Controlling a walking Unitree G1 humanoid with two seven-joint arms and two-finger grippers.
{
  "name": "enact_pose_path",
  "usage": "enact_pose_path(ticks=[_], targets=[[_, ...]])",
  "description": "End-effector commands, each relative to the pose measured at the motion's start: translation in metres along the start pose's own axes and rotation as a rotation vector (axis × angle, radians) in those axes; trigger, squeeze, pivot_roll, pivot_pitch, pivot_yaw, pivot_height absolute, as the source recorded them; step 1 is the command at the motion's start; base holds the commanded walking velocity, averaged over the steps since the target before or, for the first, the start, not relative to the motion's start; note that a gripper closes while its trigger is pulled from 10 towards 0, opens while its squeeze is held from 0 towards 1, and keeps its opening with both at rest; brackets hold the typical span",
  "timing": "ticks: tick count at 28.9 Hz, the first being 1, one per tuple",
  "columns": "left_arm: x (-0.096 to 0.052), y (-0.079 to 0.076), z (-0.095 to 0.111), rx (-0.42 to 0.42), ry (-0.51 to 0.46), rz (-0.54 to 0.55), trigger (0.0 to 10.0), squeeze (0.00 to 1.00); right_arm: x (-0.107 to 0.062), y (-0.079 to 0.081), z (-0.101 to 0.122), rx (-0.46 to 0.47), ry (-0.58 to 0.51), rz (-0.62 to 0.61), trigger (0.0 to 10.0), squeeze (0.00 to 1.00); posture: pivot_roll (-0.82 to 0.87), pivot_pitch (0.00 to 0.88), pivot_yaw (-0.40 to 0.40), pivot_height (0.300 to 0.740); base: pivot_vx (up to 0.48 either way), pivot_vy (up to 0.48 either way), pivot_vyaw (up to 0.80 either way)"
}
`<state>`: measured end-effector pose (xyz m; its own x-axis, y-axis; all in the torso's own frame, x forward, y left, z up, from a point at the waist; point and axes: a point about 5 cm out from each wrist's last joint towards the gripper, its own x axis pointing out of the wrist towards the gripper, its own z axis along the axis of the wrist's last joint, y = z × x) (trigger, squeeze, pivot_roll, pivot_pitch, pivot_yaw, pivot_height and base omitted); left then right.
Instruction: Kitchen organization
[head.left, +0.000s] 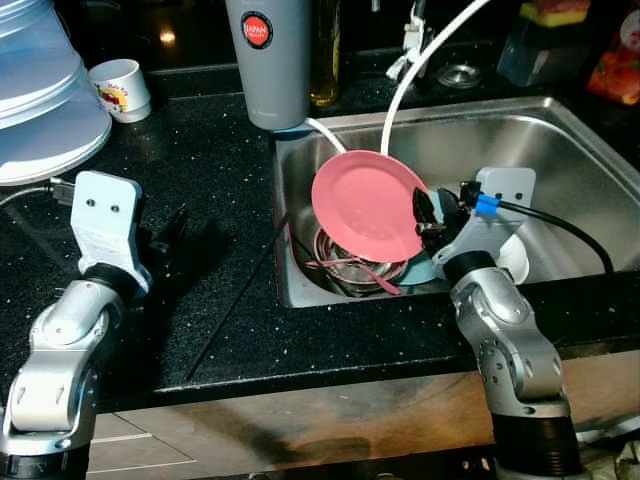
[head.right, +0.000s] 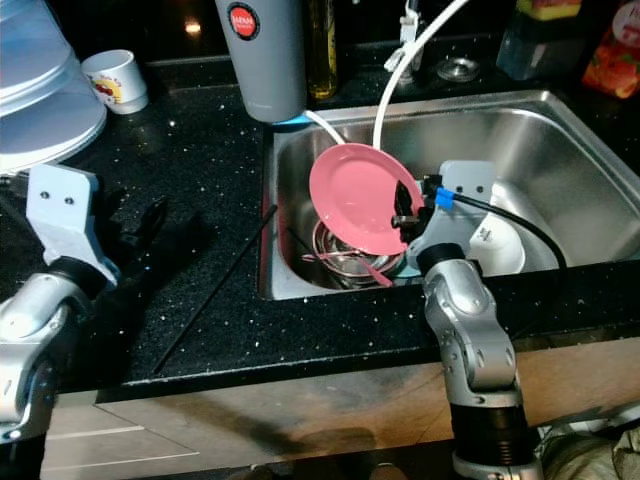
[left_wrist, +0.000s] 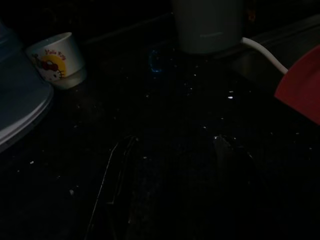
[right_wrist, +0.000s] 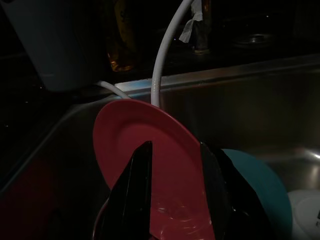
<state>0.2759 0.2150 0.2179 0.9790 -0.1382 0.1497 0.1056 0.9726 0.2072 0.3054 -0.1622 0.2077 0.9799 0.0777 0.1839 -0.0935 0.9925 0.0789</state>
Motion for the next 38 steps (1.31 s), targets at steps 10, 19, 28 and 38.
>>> enact_pose_path(ticks=[10,19,28,38], targets=[[0.001,-0.015,-0.014,-0.084,0.018,0.019,10.0,0.0,0.006,-0.003,0.014,-0.077,-0.01,0.024,10.0,0.0,0.01,0.135,0.024,0.74,0.0,0.0,0.0],[-0.006,-0.016,-0.027,-0.069,0.11,0.021,10.0,0.0,0.001,0.004,0.002,-0.078,0.057,0.059,10.0,0.0,0.0,0.124,0.012,0.74,0.0,0.0,0.0],[-0.005,-0.017,-0.03,-0.079,0.119,0.034,10.0,0.0,-0.001,0.005,-0.005,-0.082,0.088,0.052,10.0,0.0,0.0,0.111,0.017,0.74,0.0,0.0,0.0],[-0.007,-0.014,-0.03,-0.078,0.116,0.077,10.0,0.0,0.0,0.002,-0.01,-0.053,0.118,0.043,10.0,0.0,0.01,0.105,0.016,0.74,0.0,0.0,0.0]])
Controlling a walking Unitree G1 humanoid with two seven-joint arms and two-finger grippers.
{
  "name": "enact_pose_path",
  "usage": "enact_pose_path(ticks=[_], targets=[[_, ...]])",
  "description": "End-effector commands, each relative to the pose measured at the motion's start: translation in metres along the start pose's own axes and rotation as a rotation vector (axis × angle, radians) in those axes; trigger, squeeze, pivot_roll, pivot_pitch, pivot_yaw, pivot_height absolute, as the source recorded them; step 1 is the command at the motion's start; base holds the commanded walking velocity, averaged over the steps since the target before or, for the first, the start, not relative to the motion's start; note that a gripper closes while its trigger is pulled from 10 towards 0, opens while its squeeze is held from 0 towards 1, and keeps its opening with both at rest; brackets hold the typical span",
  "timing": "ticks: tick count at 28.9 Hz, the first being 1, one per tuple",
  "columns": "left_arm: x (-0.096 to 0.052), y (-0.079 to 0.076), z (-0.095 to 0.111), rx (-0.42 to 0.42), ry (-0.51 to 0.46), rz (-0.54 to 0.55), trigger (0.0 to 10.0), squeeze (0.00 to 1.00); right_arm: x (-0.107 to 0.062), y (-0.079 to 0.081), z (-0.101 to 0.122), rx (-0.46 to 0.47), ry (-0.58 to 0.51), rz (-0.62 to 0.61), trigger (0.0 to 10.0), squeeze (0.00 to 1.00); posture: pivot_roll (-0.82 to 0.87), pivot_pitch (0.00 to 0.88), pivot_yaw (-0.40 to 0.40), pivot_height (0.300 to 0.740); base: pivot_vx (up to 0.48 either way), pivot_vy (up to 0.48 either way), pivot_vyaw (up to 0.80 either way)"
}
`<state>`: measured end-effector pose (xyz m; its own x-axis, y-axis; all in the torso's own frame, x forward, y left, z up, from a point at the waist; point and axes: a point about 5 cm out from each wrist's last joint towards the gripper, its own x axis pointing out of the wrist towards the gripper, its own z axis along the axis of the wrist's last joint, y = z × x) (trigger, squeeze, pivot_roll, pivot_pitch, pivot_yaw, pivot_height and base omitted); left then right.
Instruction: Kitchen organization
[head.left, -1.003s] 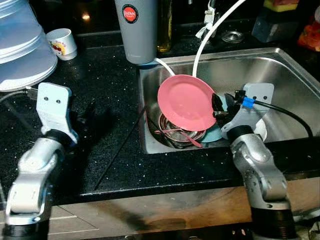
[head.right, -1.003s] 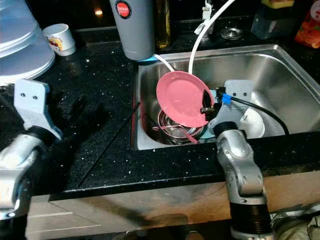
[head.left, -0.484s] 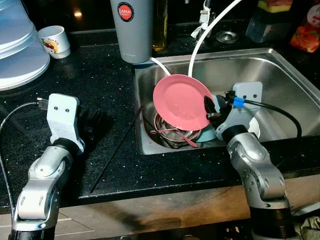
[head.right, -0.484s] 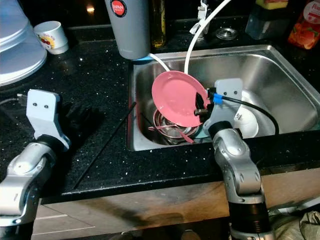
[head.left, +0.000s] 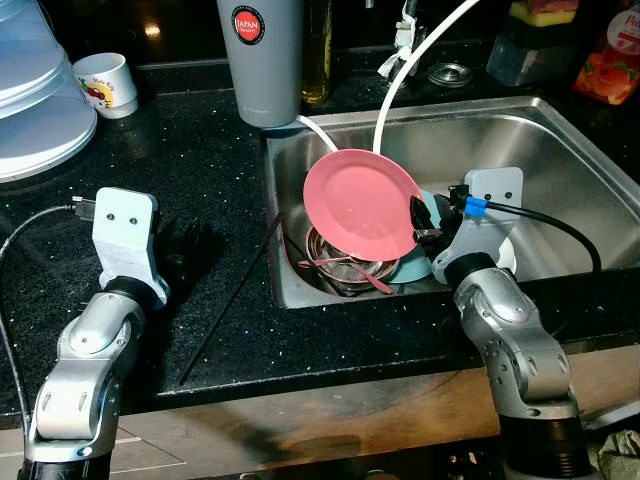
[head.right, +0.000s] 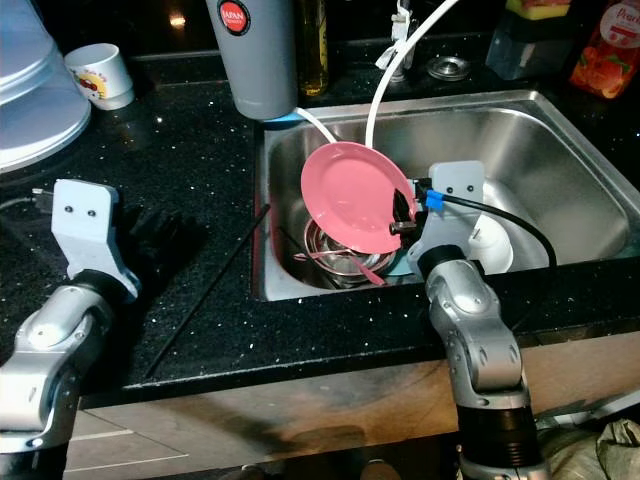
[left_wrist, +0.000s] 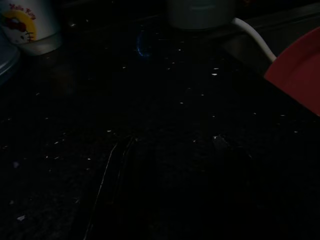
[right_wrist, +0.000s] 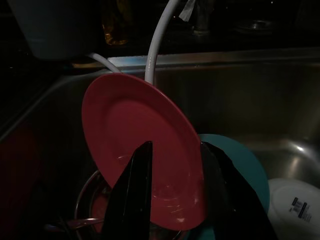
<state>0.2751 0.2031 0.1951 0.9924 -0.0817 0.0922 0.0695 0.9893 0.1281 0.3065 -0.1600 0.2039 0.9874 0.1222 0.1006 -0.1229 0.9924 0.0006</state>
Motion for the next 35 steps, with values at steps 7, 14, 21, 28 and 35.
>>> enact_pose_path(ticks=[7,14,21,28,35], targets=[[-0.004,0.0048,-0.0109,-0.008,0.053,0.045,10.0,0.0,-0.003,0.0039,-0.0145,0.044,0.067,-0.001,10.0,0.0,0.01,0.103,0.021,0.74,0.0,0.0,0.0],[-0.002,0.0027,-0.0121,-0.002,0.067,0.026,10.0,0.0,-0.0023,0.0035,-0.0146,0.047,0.07,-0.003,10.0,0.0,0.01,0.098,0.023,0.74,0.0,0.0,0.0],[-0.001,0.0035,-0.0118,0.0,0.064,0.032,10.0,0.0,-0.0011,0.0025,-0.0138,0.051,0.068,-0.002,10.0,0.0,0.01,0.092,0.022,0.74,0.0,0.0,0.0],[0.0003,0.0021,-0.0116,0.012,0.065,0.02,10.0,0.0,-0.0009,0.0037,-0.0135,0.053,0.067,-0.003,10.0,0.0,0.0,0.095,0.026,0.74,0.0,0.0,0.0],[0.0028,0.0023,-0.0094,0.011,0.057,0.02,10.0,0.0,-0.0005,0.0044,-0.011,0.062,0.054,-0.002,10.0,0.0,0.0,0.093,0.026,0.74,0.0,0.0,0.0]])
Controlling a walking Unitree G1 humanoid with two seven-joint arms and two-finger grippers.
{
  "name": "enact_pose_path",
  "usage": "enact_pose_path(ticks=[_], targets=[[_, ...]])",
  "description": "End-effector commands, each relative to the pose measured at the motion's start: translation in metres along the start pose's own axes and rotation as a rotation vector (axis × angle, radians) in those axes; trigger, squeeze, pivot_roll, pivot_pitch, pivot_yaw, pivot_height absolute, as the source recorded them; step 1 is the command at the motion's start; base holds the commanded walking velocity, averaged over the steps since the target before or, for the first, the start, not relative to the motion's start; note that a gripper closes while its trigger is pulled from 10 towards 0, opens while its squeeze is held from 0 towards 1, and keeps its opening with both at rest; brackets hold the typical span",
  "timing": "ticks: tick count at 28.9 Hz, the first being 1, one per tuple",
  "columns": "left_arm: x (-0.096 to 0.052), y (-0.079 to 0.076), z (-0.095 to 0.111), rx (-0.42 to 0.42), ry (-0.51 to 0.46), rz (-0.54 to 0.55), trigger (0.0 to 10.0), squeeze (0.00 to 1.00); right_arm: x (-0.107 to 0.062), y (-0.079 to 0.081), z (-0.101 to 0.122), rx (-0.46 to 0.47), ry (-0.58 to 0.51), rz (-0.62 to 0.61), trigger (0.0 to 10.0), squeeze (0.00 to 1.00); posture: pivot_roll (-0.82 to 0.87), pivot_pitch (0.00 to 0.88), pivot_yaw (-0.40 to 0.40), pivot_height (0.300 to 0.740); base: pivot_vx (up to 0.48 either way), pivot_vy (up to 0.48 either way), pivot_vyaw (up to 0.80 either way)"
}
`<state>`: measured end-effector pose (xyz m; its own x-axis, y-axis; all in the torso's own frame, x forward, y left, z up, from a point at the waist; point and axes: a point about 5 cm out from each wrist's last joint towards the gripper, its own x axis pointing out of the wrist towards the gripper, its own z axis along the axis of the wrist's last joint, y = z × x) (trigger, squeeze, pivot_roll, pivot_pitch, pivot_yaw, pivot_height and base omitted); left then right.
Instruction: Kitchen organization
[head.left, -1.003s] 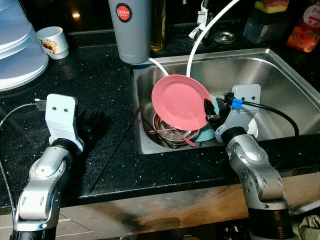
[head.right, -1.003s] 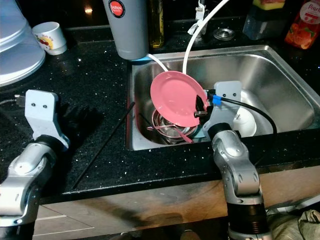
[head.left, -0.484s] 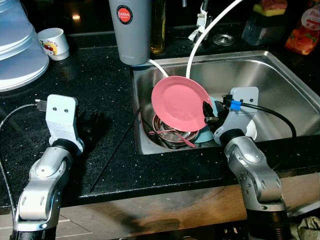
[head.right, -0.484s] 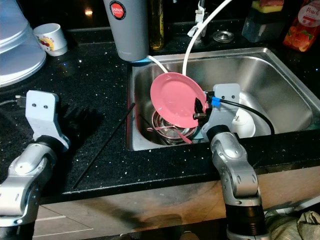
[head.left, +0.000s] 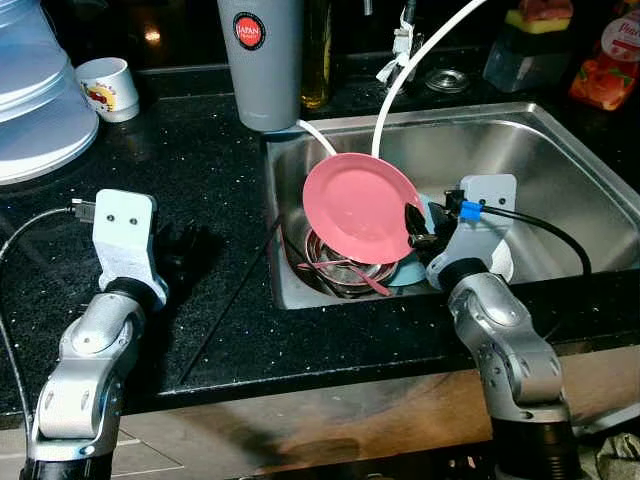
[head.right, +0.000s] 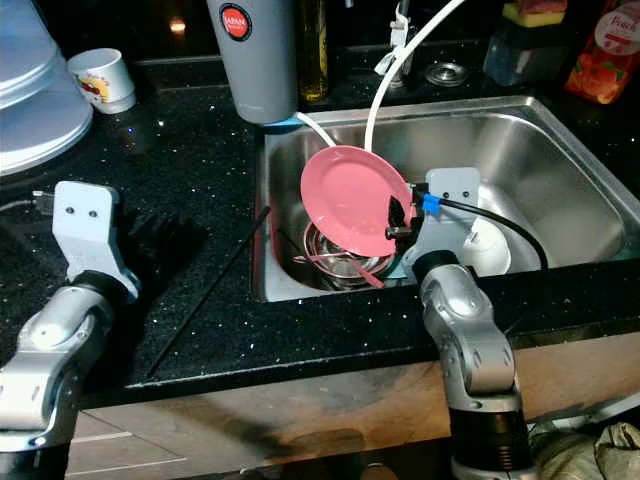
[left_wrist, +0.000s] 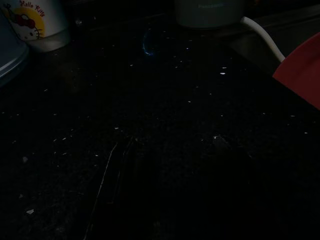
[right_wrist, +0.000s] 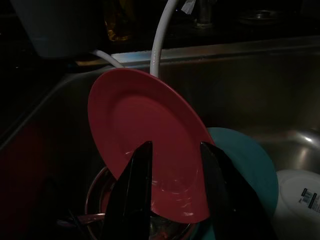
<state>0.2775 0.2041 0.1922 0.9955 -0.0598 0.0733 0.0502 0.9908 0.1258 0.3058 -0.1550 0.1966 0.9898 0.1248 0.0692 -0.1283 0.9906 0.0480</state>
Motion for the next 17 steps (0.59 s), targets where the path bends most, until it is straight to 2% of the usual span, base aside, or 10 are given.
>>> enact_pose_path(ticks=[1,9,17], targets=[[0.001,0.002,-0.006,0.011,0.034,0.0,10.0,0.0,0.001,-0.001,-0.003,0.015,0.02,-0.003,10.0,0.0,0.0,0.093,0.026,0.74,0.0,0.0,0.0],[0.018,-0.003,0.007,0.026,-0.024,-0.044,10.0,0.0,0.007,0.002,0.004,0.013,-0.016,0.036,10.0,0.0,-0.01,0.054,0.011,0.74,0.0,0.0,0.0],[0.018,0.008,0.008,0.05,-0.028,-0.028,10.0,0.0,0.008,-0.001,0.009,0.001,-0.046,0.034,10.0,0.0,-0.01,0.028,0.012,0.74,0.0,0.0,0.0]])
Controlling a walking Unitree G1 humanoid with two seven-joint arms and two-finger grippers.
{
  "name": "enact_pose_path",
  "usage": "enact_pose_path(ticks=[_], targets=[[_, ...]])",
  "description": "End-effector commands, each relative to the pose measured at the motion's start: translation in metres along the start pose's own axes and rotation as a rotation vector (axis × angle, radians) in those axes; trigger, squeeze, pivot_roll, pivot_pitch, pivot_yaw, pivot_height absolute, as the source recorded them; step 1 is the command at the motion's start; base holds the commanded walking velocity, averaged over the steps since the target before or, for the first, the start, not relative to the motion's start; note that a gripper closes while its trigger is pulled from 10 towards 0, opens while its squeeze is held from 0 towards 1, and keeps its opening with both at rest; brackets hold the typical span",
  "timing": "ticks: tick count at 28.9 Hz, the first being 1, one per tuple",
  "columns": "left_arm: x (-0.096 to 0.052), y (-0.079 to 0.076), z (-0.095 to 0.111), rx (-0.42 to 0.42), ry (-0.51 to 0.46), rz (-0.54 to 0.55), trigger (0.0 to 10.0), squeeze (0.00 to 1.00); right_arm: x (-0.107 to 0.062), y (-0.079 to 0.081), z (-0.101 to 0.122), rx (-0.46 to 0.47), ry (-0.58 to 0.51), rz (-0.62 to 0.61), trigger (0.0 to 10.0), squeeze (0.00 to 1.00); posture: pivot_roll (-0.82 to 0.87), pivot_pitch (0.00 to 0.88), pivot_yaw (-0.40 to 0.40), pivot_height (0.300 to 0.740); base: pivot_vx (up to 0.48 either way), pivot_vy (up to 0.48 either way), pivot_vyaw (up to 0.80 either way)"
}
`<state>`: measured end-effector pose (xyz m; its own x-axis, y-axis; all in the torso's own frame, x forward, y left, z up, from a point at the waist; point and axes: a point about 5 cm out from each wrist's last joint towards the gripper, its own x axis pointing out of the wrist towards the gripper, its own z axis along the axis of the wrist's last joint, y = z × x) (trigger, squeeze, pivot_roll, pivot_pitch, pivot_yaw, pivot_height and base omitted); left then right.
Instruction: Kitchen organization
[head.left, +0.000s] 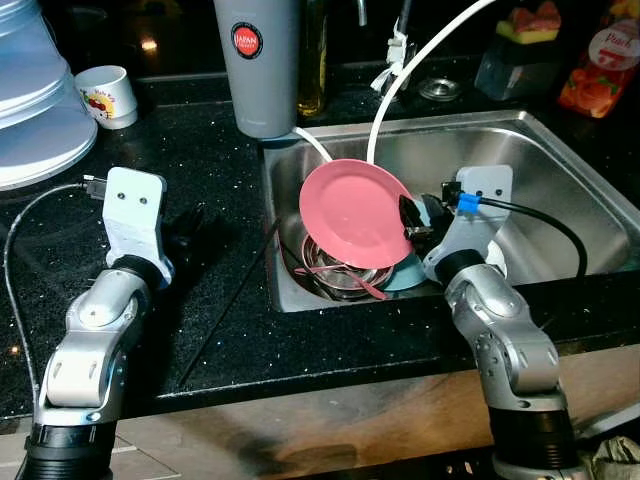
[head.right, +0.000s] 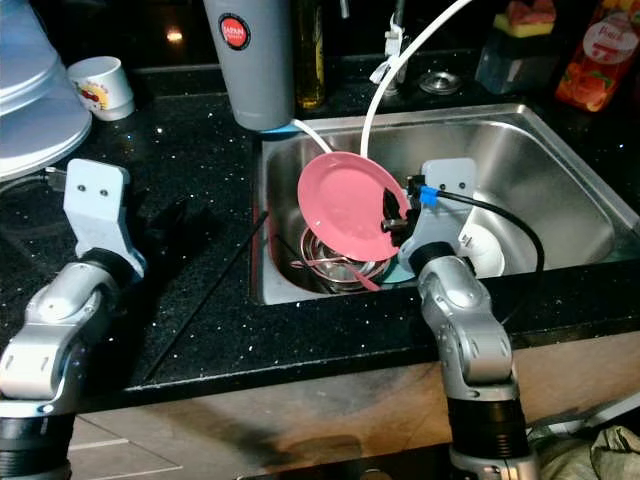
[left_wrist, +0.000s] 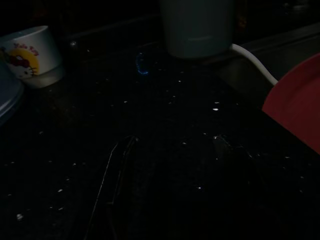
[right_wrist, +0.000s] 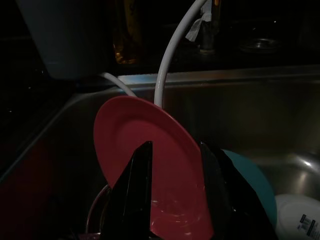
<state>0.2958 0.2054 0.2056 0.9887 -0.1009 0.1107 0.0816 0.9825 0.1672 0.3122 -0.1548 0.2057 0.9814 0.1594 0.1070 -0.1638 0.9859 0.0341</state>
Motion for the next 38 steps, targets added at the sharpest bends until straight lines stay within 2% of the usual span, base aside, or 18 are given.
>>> enact_pose_path(ticks=[1,3,7,17,29,32,33,34,36,38], targets=[[0.0,0.005,-0.002,0.014,0.011,0.01,10.0,0.0,0.001,-0.001,0.003,0.015,-0.019,-0.009,10.0,0.0,0.0,0.041,0.011,0.74,0.0,0.0,0.0],[-0.001,0.006,-0.001,0.01,0.006,0.019,10.0,0.0,0.0,-0.001,0.006,0.027,-0.036,-0.015,10.0,0.0,0.0,0.02,0.013,0.74,0.0,0.0,0.0],[-0.004,0.006,-0.001,-0.003,-0.002,0.03,10.0,0.0,-0.002,-0.002,0.009,0.046,-0.06,-0.026,10.0,0.0,0.01,0.039,0.016,0.74,0.0,0.0,0.0],[-0.013,-0.001,-0.011,-0.026,0.031,0.042,10.0,0.0,-0.006,0.01,-0.002,0.029,-0.015,0.021,10.0,0.0,0.0,0.067,0.009,0.74,0.0,0.0,0.0],[-0.015,-0.005,-0.014,-0.054,0.031,0.066,10.0,0.0,-0.007,0.009,-0.008,0.033,-0.002,-0.001,10.0,0.0,0.0,0.067,0.009,0.74,0.0,0.0,0.0],[-0.012,-0.007,-0.01,-0.074,0.011,0.03,10.0,0.0,-0.005,0.009,-0.007,0.034,-0.007,-0.004,10.0,0.0,0.01,0.067,0.009,0.74,0.0,0.0,0.0],[-0.011,-0.01,-0.008,-0.093,0.006,0.0,10.0,0.35,-0.005,0.009,-0.006,0.034,-0.007,-0.004,10.0,0.0,0.01,0.068,0.008,0.74,0.0,0.0,0.0],[-0.009,-0.015,-0.005,-0.11,-0.009,-0.054,10.0,1.0,-0.004,0.008,-0.006,0.033,-0.008,-0.005,10.0,0.0,0.01,0.068,0.007,0.74,0.0,0.0,0.0],[-0.005,-0.026,0.001,-0.134,-0.026,-0.143,10.0,1.0,-0.003,0.007,-0.005,0.032,-0.01,-0.006,10.0,0.0,0.01,0.067,0.001,0.74,0.0,0.0,0.0],[-0.003,-0.03,0.002,-0.138,-0.028,-0.171,10.0,1.0,-0.003,0.007,-0.005,0.031,-0.01,-0.006,10.0,0.0,0.01,0.068,-0.002,0.74,0.0,0.0,0.0]])
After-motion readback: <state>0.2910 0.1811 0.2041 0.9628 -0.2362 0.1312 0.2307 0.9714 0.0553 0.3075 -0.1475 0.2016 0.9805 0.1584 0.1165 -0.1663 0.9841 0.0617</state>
